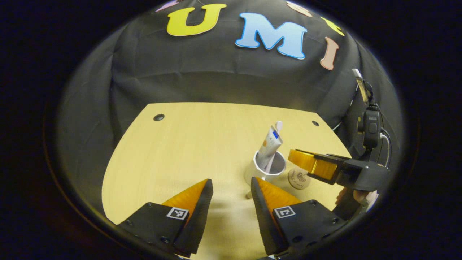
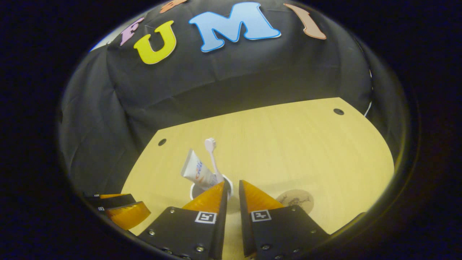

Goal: Put the toothbrush and toothpaste on the desktop into the cup, then pick up the cup and place it on the coaster on the desktop.

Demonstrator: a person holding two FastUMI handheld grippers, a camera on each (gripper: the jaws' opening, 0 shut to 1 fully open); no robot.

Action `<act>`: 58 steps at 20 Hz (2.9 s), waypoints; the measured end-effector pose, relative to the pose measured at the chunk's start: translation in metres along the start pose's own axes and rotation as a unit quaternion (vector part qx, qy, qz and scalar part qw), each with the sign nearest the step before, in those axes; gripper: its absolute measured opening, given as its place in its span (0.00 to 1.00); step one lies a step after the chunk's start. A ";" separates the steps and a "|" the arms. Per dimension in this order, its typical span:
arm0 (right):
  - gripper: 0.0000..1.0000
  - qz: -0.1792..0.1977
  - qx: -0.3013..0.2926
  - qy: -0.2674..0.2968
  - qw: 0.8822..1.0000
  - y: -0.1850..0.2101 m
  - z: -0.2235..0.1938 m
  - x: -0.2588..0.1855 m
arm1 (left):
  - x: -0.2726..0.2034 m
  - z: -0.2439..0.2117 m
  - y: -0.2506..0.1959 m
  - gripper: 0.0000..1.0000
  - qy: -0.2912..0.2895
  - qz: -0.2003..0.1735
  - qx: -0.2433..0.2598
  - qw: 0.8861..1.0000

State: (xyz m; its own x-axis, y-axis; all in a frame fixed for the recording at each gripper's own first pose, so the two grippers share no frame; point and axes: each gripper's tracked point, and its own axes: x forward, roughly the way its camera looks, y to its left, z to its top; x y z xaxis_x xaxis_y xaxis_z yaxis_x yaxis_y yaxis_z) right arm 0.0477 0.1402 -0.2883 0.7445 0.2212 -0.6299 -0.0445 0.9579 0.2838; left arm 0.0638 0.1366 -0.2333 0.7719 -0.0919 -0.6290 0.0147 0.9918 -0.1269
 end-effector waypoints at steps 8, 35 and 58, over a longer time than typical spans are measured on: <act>0.21 -0.063 0.074 0.039 0.994 -0.087 -0.021 -0.019 | 0.031 -0.001 -0.039 0.71 0.053 -0.053 0.050 0.996; 0.21 -0.164 0.176 0.082 0.967 -0.223 -0.081 -0.066 | 0.137 -0.083 -0.058 0.35 0.238 -0.068 0.123 0.961; 0.25 -0.155 0.186 0.082 0.967 -0.235 -0.087 -0.076 | 0.123 -0.085 -0.174 0.33 0.208 -0.116 0.191 0.952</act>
State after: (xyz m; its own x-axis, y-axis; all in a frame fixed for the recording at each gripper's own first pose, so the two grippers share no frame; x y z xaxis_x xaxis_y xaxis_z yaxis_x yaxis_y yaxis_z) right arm -0.0560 -0.0858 -0.3703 0.5667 -0.0100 -0.8239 0.4285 0.8576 0.2843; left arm 0.1027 -0.0553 -0.3536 0.4024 -0.2609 -0.8775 0.4456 0.8931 -0.0612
